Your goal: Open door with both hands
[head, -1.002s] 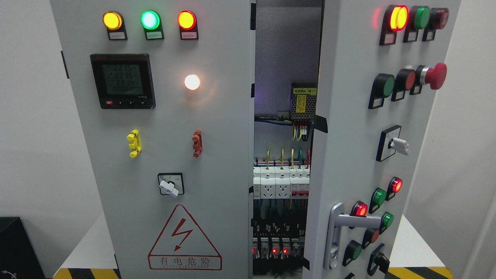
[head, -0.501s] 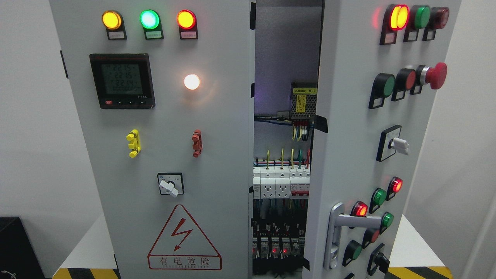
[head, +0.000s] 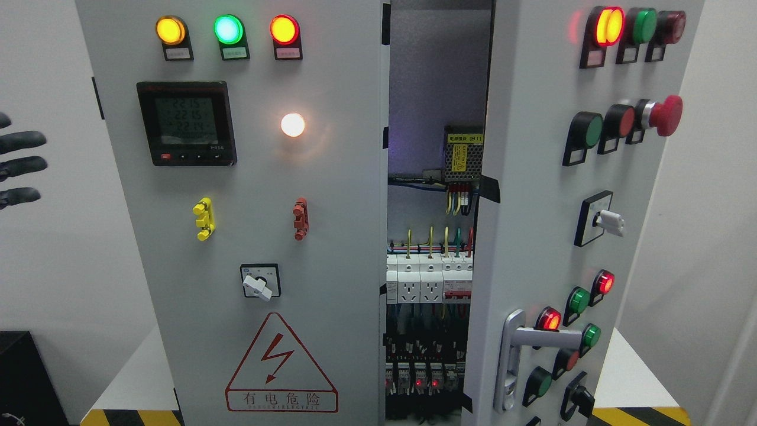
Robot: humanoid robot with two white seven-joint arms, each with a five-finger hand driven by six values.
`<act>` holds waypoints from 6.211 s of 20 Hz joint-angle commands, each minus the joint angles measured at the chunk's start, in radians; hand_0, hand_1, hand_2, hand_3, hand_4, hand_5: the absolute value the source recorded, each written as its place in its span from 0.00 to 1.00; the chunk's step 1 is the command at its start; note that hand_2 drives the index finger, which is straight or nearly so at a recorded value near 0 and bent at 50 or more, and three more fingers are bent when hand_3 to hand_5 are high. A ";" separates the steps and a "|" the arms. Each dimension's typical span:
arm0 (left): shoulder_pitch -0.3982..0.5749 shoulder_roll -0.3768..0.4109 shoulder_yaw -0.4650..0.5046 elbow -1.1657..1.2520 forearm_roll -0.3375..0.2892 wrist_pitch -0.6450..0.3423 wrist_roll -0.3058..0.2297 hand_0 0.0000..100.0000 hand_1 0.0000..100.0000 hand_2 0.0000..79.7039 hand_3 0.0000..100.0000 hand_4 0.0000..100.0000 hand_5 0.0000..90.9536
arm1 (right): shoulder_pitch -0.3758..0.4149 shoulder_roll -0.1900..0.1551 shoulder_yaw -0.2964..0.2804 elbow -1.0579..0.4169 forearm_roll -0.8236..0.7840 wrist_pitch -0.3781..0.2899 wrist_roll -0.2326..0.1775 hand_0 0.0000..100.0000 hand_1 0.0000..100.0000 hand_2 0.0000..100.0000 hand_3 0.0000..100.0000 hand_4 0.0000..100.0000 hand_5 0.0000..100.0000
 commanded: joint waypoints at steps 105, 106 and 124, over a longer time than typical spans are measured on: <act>1.405 -0.431 -0.187 0.282 -0.769 -0.309 0.526 0.00 0.00 0.00 0.00 0.00 0.00 | -0.001 0.000 0.000 0.000 0.000 0.000 0.000 0.00 0.00 0.00 0.00 0.00 0.00; 1.439 -0.493 -0.161 0.384 -0.780 -0.320 0.526 0.00 0.00 0.00 0.00 0.00 0.00 | 0.001 0.000 0.000 0.000 0.000 0.000 0.000 0.00 0.00 0.00 0.00 0.00 0.00; 1.409 -1.285 0.700 1.445 -1.456 -0.410 0.762 0.00 0.00 0.00 0.00 0.00 0.00 | 0.001 0.000 0.000 0.000 0.000 0.000 0.000 0.00 0.00 0.00 0.00 0.00 0.00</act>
